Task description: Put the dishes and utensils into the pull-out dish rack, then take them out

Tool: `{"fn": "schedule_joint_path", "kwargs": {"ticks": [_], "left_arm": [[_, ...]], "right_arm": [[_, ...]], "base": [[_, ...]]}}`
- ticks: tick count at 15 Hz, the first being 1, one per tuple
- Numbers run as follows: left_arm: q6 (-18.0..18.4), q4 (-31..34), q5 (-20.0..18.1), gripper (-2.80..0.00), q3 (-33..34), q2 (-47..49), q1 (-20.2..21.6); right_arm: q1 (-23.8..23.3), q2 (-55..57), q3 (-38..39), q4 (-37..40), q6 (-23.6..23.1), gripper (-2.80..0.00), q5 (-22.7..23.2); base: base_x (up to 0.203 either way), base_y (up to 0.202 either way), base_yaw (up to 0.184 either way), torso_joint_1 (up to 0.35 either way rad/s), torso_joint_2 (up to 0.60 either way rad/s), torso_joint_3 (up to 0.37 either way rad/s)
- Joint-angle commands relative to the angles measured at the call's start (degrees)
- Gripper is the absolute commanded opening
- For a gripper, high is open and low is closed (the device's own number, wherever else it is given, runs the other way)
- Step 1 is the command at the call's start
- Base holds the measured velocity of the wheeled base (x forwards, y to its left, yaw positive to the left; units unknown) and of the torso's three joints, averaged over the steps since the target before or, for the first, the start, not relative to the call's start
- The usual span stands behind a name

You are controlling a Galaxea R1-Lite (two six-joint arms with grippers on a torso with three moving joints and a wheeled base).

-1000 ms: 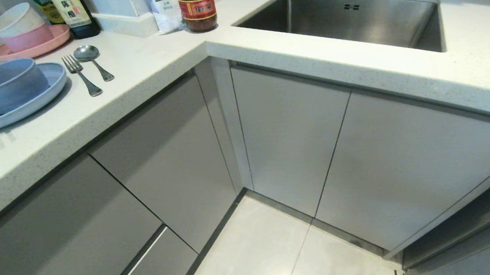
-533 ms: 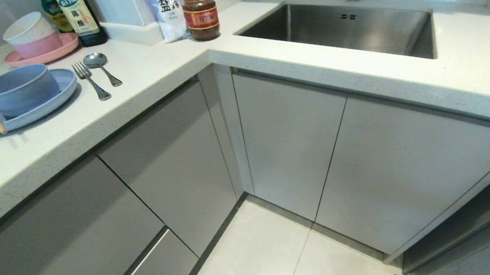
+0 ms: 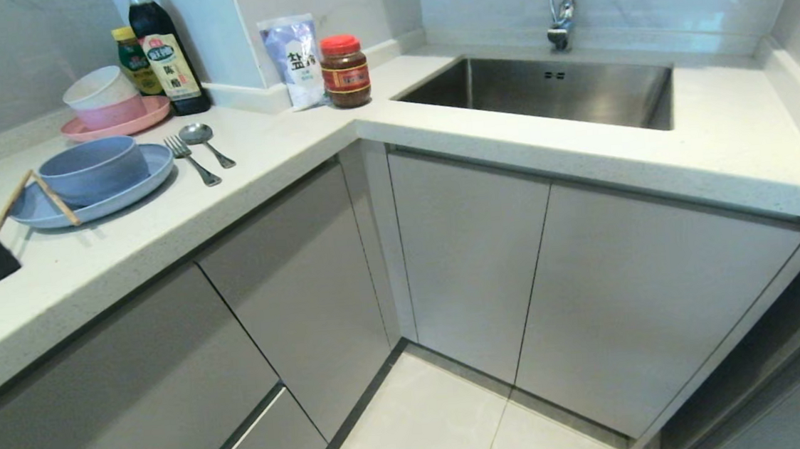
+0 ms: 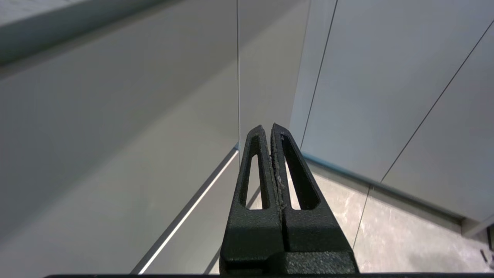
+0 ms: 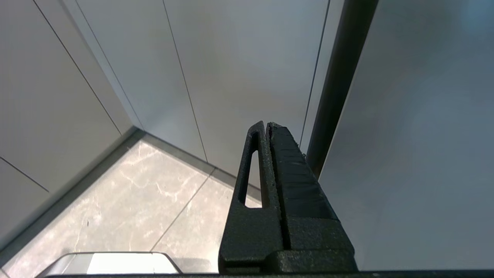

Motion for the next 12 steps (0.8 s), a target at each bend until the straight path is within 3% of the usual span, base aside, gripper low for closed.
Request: {"fn": "schedule_joint_path", "kwargs": {"ticks": [1, 12], "left_arm": [[0.18, -0.03, 0.22, -2.8, 0.97, 0.11, 0.02], [0.36, -0.03, 0.05, -2.8, 0.97, 0.11, 0.02]], "right_arm": [[0.02, -0.21, 0.09, -0.01, 0.01, -2.8, 0.0], [0.02, -0.21, 0.09, -0.01, 0.04, -2.8, 0.0]], "base": [[0.0, 0.0, 0.0, 0.006, 0.0, 0.195], [0.0, 0.0, 0.0, 0.003, 0.0, 0.202]]}}
